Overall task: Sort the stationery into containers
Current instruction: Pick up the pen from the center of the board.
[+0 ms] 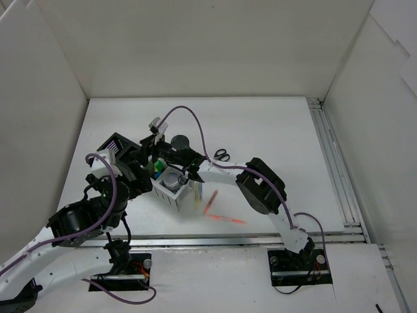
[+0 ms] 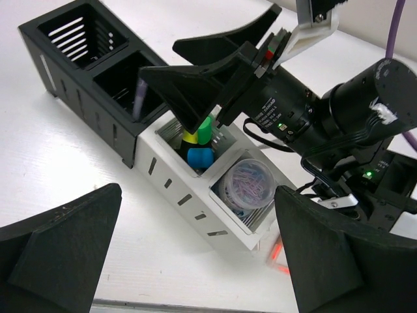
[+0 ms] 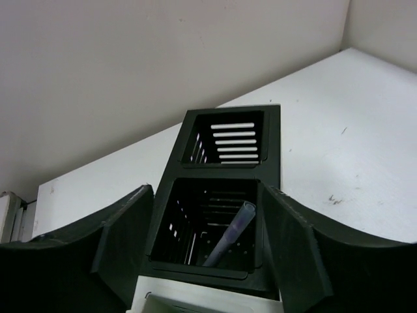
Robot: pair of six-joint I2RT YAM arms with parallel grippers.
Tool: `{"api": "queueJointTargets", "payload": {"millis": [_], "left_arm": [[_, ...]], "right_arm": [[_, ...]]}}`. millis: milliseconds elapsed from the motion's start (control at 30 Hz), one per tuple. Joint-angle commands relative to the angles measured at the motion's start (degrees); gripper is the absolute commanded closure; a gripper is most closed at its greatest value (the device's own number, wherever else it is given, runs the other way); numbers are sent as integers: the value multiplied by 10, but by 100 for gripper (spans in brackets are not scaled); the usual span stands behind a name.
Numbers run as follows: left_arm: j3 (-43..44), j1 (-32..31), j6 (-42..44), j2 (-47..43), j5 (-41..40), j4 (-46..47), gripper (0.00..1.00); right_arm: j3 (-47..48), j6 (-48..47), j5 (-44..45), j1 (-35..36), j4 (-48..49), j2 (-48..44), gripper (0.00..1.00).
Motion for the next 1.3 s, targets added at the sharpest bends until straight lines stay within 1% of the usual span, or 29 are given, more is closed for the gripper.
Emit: {"api": "queueJointTargets", "payload": {"millis": [0, 33, 67, 100, 133, 200, 267, 300, 333, 367, 400, 433, 467, 500, 533, 567, 633, 667, 700, 733, 767, 833, 867, 967, 1033, 1067, 1100, 1200, 1267], "left_arm": [[38, 2, 72, 33, 32, 47, 0], [39, 2, 90, 40, 63, 60, 1], [39, 2, 105, 46, 79, 73, 1], [38, 2, 141, 51, 95, 101, 1], [39, 2, 157, 62, 130, 112, 1], [47, 2, 200, 80, 163, 133, 0], [52, 2, 240, 111, 232, 147, 0], [60, -4, 279, 123, 256, 156, 1], [60, -4, 294, 143, 282, 163, 1], [61, -9, 304, 155, 288, 169, 1], [60, -15, 314, 164, 292, 182, 0], [57, -15, 336, 179, 312, 192, 0], [50, -20, 349, 187, 327, 206, 0], [39, -27, 362, 192, 341, 231, 1], [34, -34, 385, 210, 358, 241, 0], [32, -40, 394, 222, 366, 250, 1], [35, -54, 413, 266, 369, 270, 1], [39, -59, 428, 286, 372, 273, 0], [55, -59, 435, 305, 373, 277, 1], [65, -65, 442, 351, 379, 278, 1], [74, -74, 460, 376, 384, 275, 1], [104, -80, 475, 436, 386, 271, 1], [119, -88, 487, 457, 387, 269, 1], [134, -101, 498, 511, 413, 278, 1], [135, -101, 505, 533, 442, 293, 5], [135, -101, 505, 541, 452, 299, 6], [137, -101, 531, 548, 461, 301, 9], [146, -101, 542, 577, 534, 291, 15], [152, -107, 554, 601, 560, 278, 16]], "right_arm": [[2, -22, 27, -12, 60, -117, 34], [-1, -8, 35, -23, 58, -141, 24], [-4, -1, 37, -33, 50, -151, 19], [-15, 4, 39, -42, 45, -162, 12], [-24, 19, 41, -62, 42, -176, 2], [-68, 36, 53, -85, 31, -214, 2], [-111, 74, 68, -127, 26, -265, 2], [-161, 84, 73, -142, 23, -283, 2], [-192, 98, 77, -176, 21, -304, 2], [-217, 103, 93, -195, 9, -349, 2], [-275, 105, 104, -211, -2, -374, 2], [-303, 106, 115, -248, -16, -400, 2], [-325, 105, 135, -262, -52, -454, 2], [-367, 101, 146, -274, -80, -478, 2], [-381, 92, 161, -301, -113, -504, 2], [-387, 83, 184, -310, -199, -547, 2], [-377, 56, 216, -325, -308, -578, 2], [-371, 51, 245, -329, -397, -597, 2], [-364, 46, 257, -332, -429, -605, 2], [-366, 51, 275, -340, -454, -614, 2], [-370, 55, 300, -341, -481, -635, 2], [-391, 68, 322, -362, -502, -660, 2], [-403, 75, 342, -369, -518, -687, 2], [-418, 94, 358, -395, -544, -741, 2], [-437, 95, 354, -410, -547, -775, 2], [-442, 97, 354, -413, -552, -784, 2], [-449, 96, 353, -416, -555, -790, 2], [-452, 102, 339, -431, -572, -800, 2], [-451, 103, 315, -434, -574, -794, 2]]}}
